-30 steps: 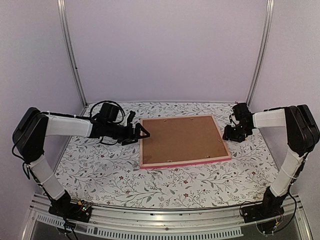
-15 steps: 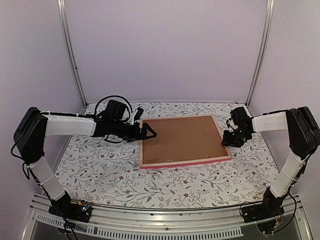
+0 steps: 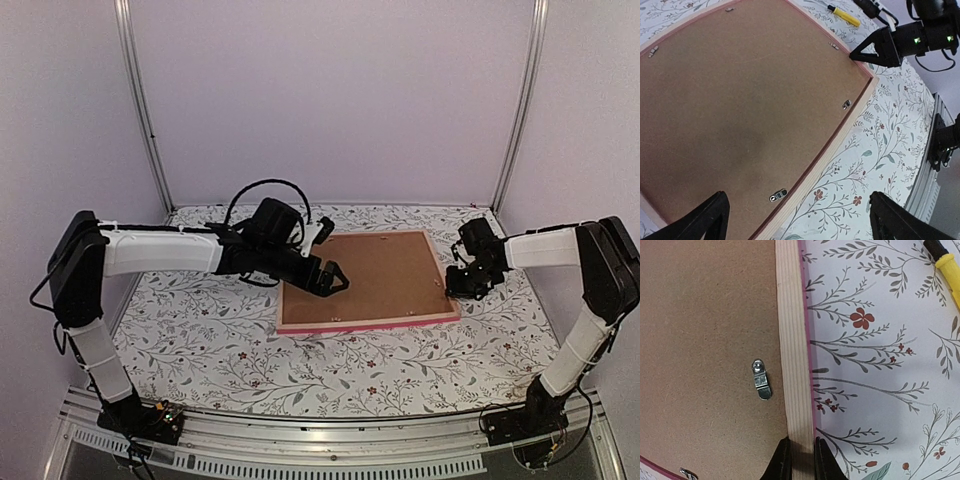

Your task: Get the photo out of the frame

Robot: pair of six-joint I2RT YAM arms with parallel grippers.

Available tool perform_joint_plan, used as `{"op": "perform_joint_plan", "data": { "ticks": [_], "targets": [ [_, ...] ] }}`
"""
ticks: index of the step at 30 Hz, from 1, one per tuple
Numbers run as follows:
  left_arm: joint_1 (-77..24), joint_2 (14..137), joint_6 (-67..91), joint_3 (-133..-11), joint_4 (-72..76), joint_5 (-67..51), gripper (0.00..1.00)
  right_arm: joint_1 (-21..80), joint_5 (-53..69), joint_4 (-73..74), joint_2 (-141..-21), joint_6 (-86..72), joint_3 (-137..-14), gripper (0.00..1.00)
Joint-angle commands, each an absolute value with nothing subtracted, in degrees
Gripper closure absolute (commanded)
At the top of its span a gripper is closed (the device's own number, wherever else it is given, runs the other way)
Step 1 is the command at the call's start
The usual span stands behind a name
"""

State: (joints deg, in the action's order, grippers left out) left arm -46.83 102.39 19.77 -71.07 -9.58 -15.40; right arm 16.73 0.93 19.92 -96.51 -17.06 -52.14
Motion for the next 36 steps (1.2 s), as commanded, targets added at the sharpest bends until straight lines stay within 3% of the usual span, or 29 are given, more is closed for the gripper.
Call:
{"op": "perform_joint_plan", "data": {
  "ticks": [1, 23, 36],
  "targets": [
    [-51.3, 105.0, 14.4, -74.2, -14.4, -7.8, 0.01, 19.1, -2.3, 24.8, -98.6, -19.2, -55.5, 0.98],
    [-68.0, 121.0, -4.6, -87.2, -18.8, 21.7, 0.01, 22.8, -7.4, 43.8, -96.6, -19.4, -73.0, 1.0],
    [-71.8, 129.6, -14.7, -90.9, -13.5, 46.5, 0.01, 24.2, -6.6, 47.6, -96.6, -20.0, -77.2, 1.0]
  ]
}}
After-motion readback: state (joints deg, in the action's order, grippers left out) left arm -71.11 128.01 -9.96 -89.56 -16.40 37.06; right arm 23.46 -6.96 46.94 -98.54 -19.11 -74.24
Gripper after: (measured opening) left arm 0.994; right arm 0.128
